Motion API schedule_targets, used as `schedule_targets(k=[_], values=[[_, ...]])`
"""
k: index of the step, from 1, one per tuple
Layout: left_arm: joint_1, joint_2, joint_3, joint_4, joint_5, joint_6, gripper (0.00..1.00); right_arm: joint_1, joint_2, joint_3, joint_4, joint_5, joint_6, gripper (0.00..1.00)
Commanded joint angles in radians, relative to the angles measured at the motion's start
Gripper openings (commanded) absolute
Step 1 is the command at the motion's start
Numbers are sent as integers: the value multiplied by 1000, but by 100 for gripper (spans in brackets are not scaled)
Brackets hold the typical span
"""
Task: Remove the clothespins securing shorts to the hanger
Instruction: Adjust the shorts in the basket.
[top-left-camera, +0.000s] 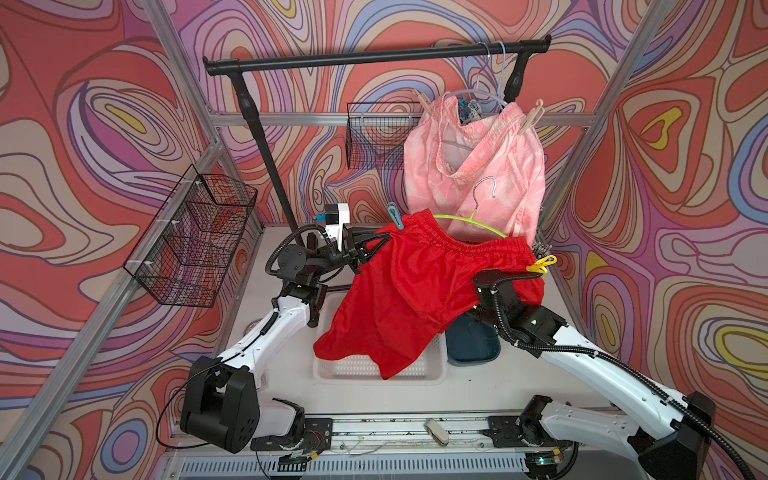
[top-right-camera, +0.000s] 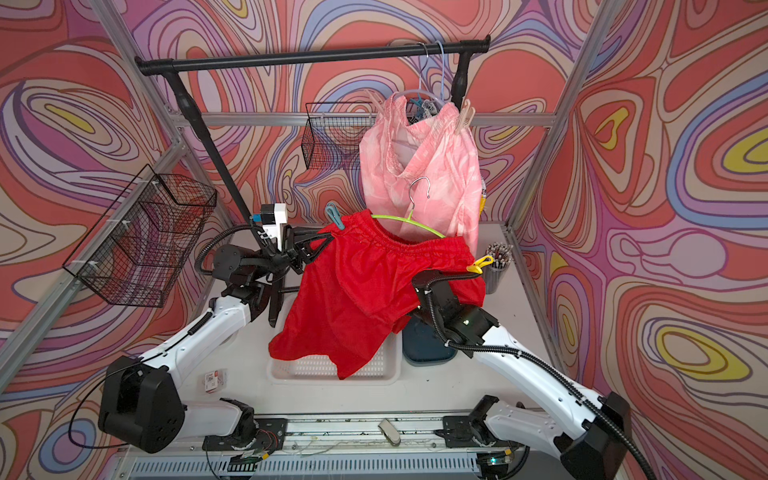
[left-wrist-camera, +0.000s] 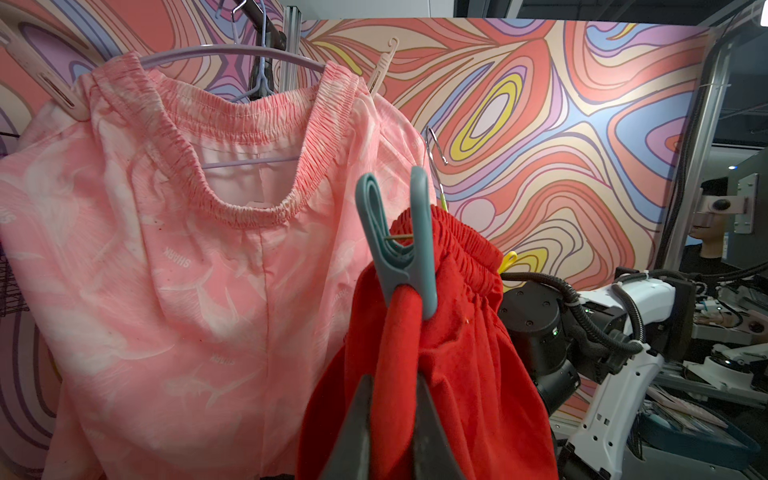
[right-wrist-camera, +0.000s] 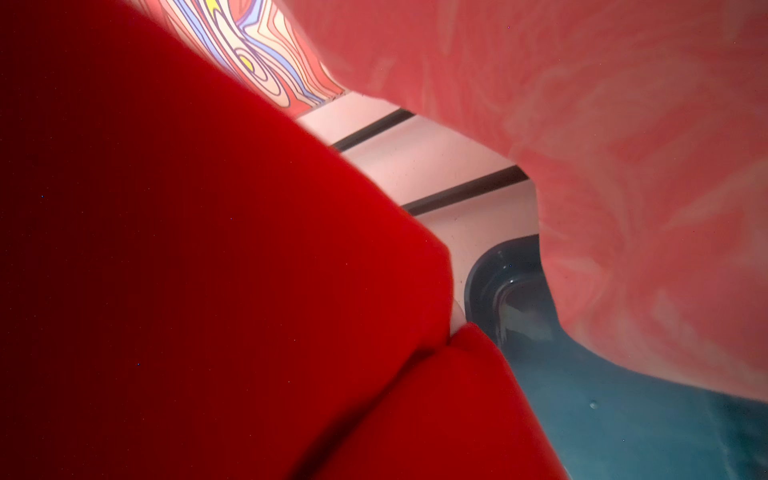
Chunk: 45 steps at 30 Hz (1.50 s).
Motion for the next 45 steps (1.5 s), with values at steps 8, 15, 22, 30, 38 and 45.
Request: schedule_targets(k=[8,15,22,30,38,45], values=[[-209,40,9,72,-255,23,0,99,155,-47,-50,-201,-73,13],[-146,-152,-133,-83,-231,64,0,99,172,-59,-23,-229,-85,13],[-61,-471,-194,-484,-191,217,0,99,248,-12,9,-311,-105,13],[50,-696,-206,-841,-185,311,0,112,302,4,53,-389,-93,14],[232,-759,-265,-779,-109,199,0,153,334,19,23,-393,-73,26],[327,-765,-271,-736,-85,149,0,200,311,64,-139,-292,-49,39]])
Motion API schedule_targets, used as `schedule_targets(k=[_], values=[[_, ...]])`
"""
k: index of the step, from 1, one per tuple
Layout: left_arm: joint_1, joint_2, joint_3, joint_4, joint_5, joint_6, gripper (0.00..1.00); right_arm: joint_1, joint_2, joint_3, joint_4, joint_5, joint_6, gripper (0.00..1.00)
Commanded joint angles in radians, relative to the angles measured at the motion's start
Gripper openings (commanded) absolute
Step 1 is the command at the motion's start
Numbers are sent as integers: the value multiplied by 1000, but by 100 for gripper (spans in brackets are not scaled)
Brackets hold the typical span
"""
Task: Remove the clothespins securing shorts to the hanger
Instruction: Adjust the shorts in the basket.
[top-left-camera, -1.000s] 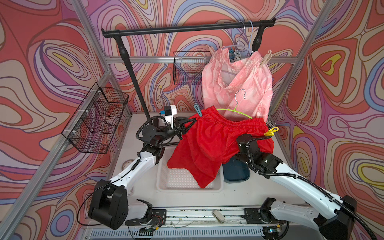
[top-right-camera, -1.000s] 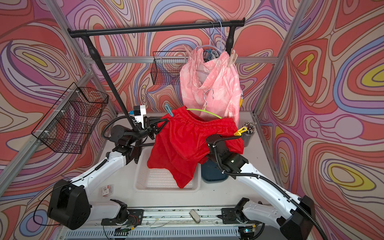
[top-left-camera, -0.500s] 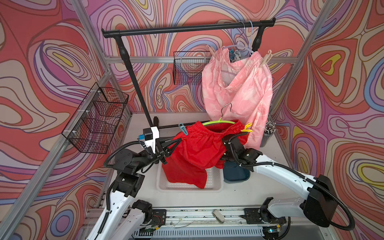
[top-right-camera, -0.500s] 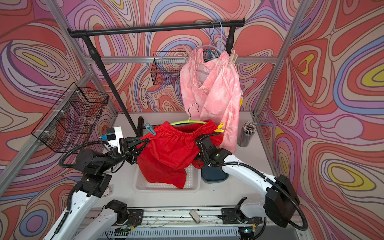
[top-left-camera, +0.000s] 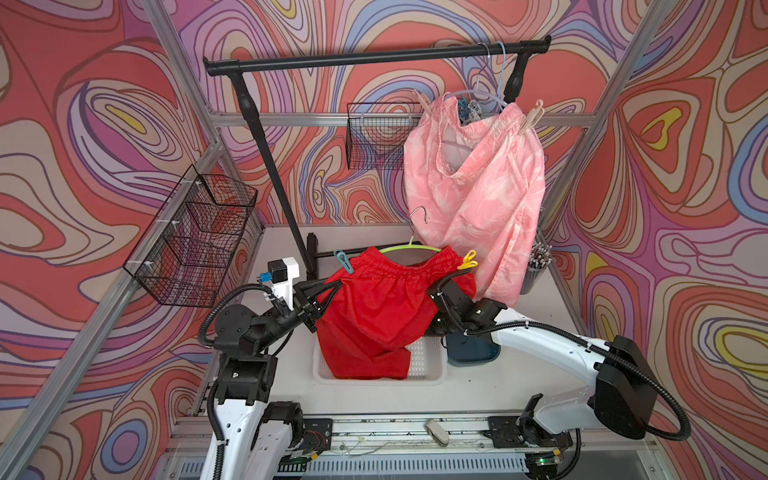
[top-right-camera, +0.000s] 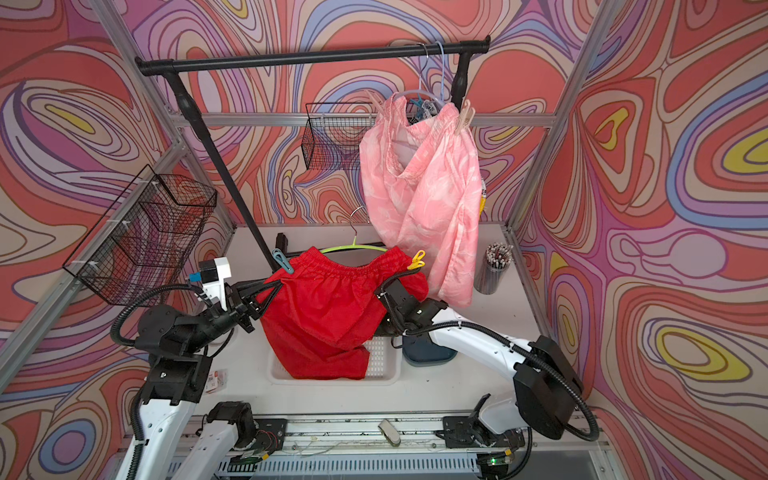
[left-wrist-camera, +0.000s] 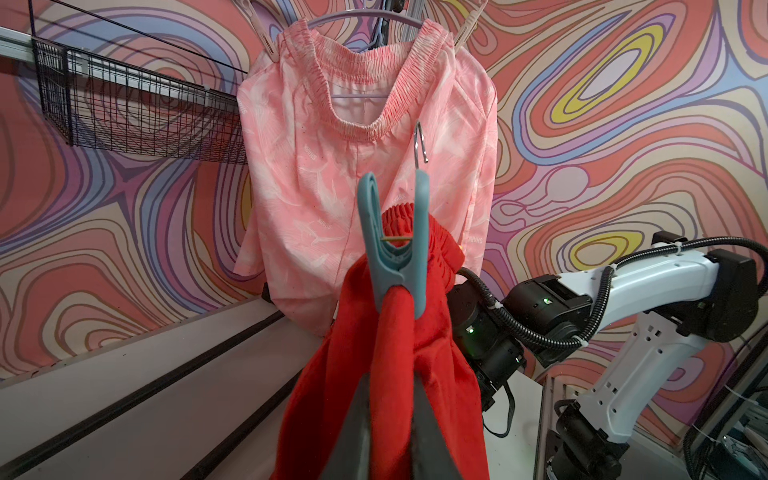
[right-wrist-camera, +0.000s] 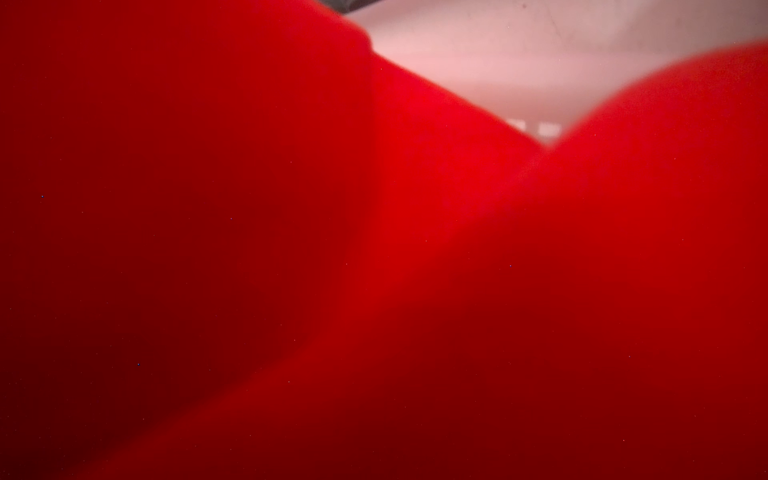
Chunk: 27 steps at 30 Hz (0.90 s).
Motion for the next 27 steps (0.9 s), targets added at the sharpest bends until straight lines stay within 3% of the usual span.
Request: schedule_targets(k=[1,5,10,21,27], values=[[22,-4,-6,138,-58,-38,0,118,-21,36,-95,-1,-14,39],[52,-2,-20,185,-56,-70,0,161,4,100,-102,-13,-53,39],[71,2,-41,229,-55,-94,0,262,77,217,-212,85,-54,39],[140,47,-77,394,-12,-203,0,298,-112,-6,-276,166,135,46],[195,66,-92,484,24,-283,0,301,-192,-51,-224,283,43,51]])
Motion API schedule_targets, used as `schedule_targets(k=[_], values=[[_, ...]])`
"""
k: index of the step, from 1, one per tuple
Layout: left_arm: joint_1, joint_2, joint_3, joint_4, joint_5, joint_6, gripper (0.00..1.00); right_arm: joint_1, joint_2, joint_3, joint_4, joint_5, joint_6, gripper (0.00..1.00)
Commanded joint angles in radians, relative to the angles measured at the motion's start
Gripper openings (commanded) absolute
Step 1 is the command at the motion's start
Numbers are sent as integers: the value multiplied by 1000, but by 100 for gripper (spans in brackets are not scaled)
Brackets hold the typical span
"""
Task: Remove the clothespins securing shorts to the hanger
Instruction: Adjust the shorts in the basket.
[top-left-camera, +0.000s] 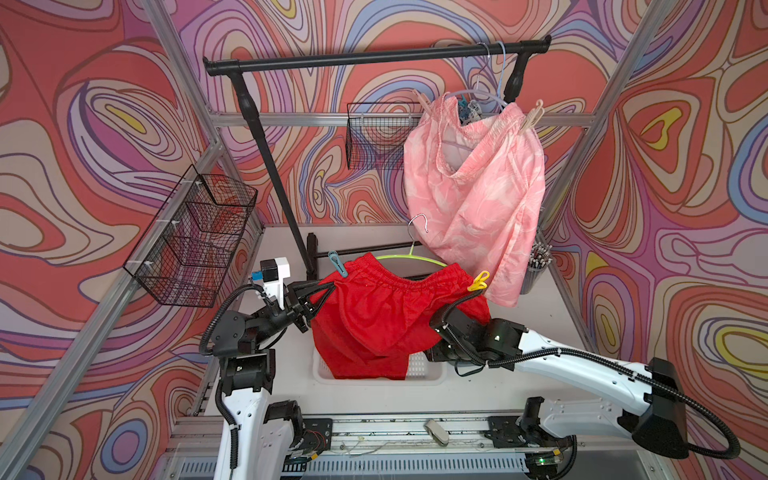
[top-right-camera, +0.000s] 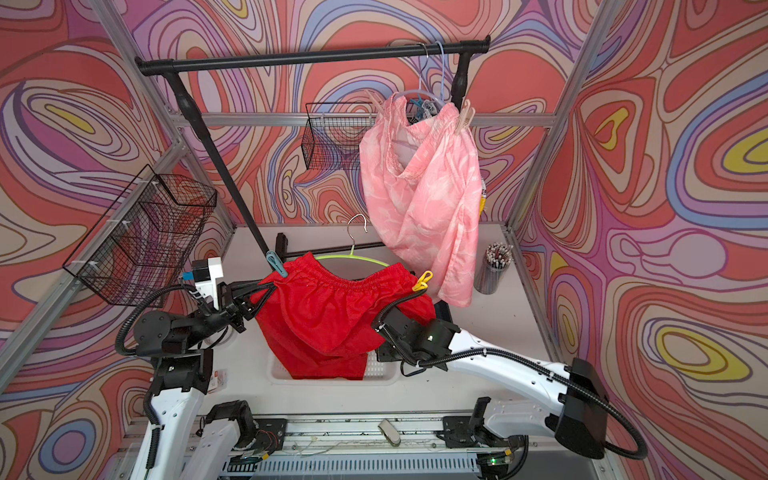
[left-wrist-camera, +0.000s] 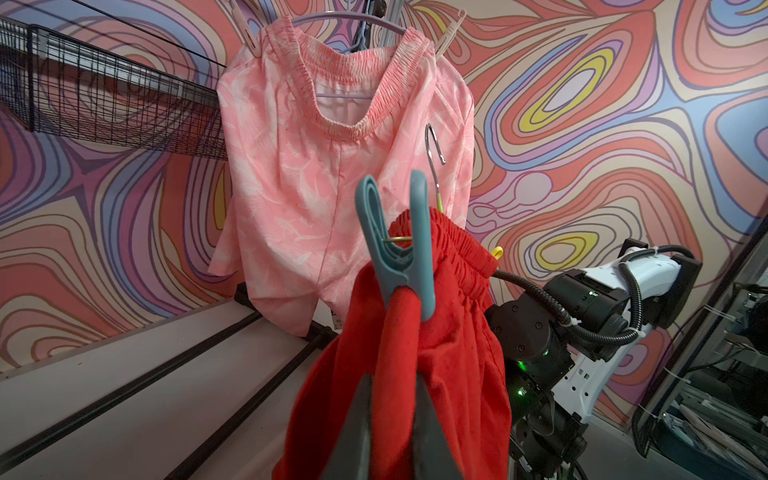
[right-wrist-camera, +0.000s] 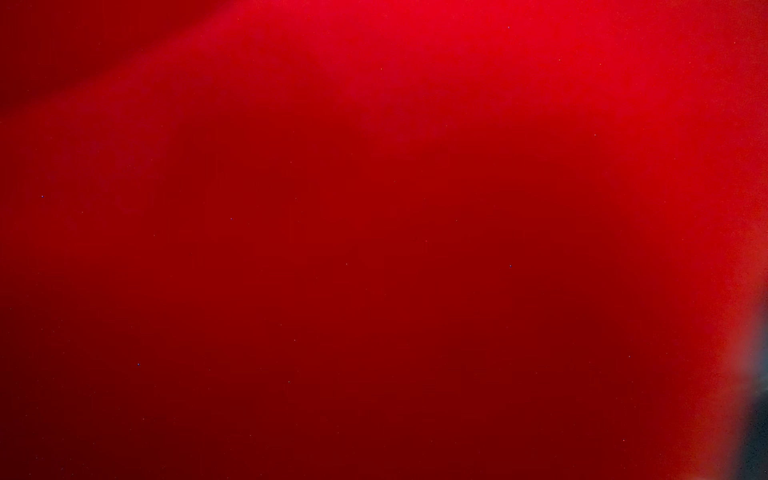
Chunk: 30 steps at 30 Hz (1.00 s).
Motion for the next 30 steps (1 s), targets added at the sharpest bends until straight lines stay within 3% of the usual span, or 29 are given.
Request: schedule_targets(k=[1,8,15,25,30], values=[[34,20,-5,177,-216,-66,0,75,25,8,31,19,-112,52],[47,28,1,219,-208,-93,0,75,190,164,-4,86,-271,55],[61,43,26,222,-197,-99,0,2,223,241,15,104,-384,56],[75,42,39,225,-165,-104,0,-207,105,231,95,-88,-498,61],[76,50,48,264,-129,-125,0,-302,100,224,130,-175,-492,62]])
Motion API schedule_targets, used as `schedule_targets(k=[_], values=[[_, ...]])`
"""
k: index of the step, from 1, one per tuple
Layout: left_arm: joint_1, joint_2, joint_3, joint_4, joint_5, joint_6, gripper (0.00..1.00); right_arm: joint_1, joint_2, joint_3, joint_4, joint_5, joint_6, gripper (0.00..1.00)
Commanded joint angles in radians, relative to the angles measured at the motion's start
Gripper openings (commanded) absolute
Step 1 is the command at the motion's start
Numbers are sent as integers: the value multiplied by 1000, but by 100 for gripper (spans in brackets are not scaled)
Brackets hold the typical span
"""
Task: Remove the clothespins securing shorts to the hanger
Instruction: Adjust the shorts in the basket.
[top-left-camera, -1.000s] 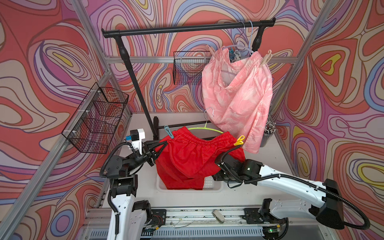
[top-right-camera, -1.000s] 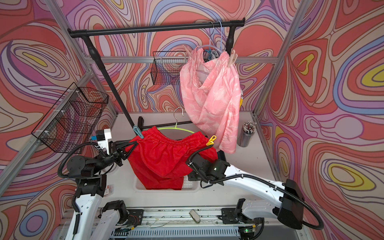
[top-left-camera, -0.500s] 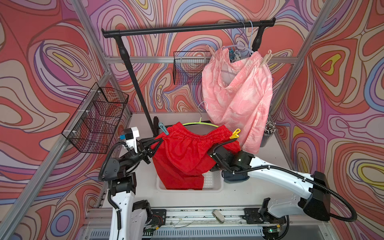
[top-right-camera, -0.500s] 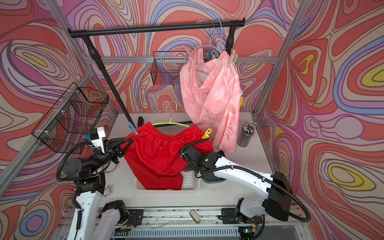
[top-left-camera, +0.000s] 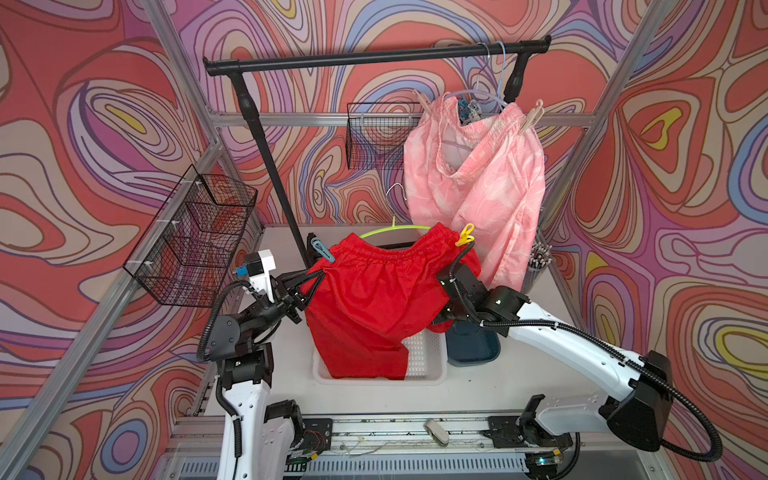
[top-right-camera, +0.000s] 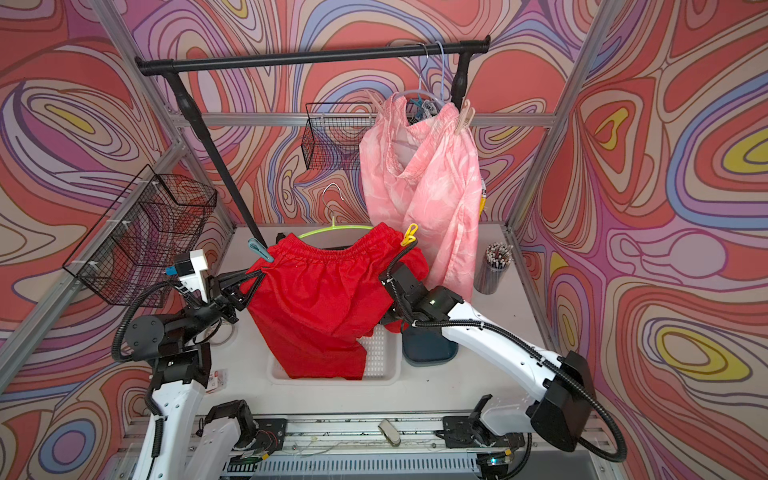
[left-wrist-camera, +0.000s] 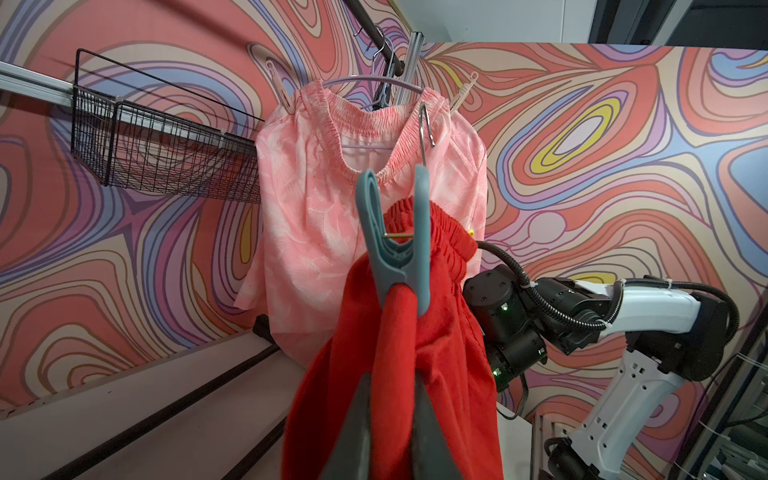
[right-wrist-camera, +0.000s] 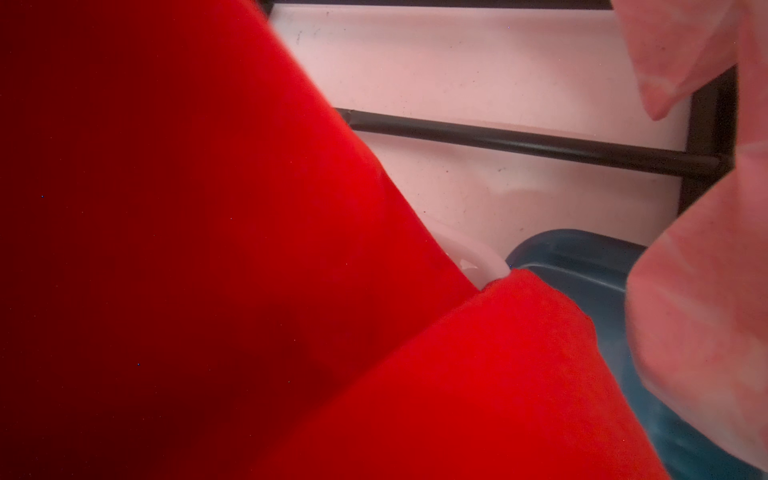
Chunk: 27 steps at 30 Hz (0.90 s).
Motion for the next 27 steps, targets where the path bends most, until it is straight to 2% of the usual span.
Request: schedule_targets(k=[1,10,20,27], values=[[7,13,40,93,-63,1,0,-54,-22,5,54,-93,-36,62],[9,12,53,119,-30,-27,0,-158,-6,24,88,-198,-42,62],[9,2,62,117,-7,-38,0,-291,-40,-5,91,-211,20,55],[9,8,68,128,-5,-50,0,-326,-92,-7,54,-200,7,53]])
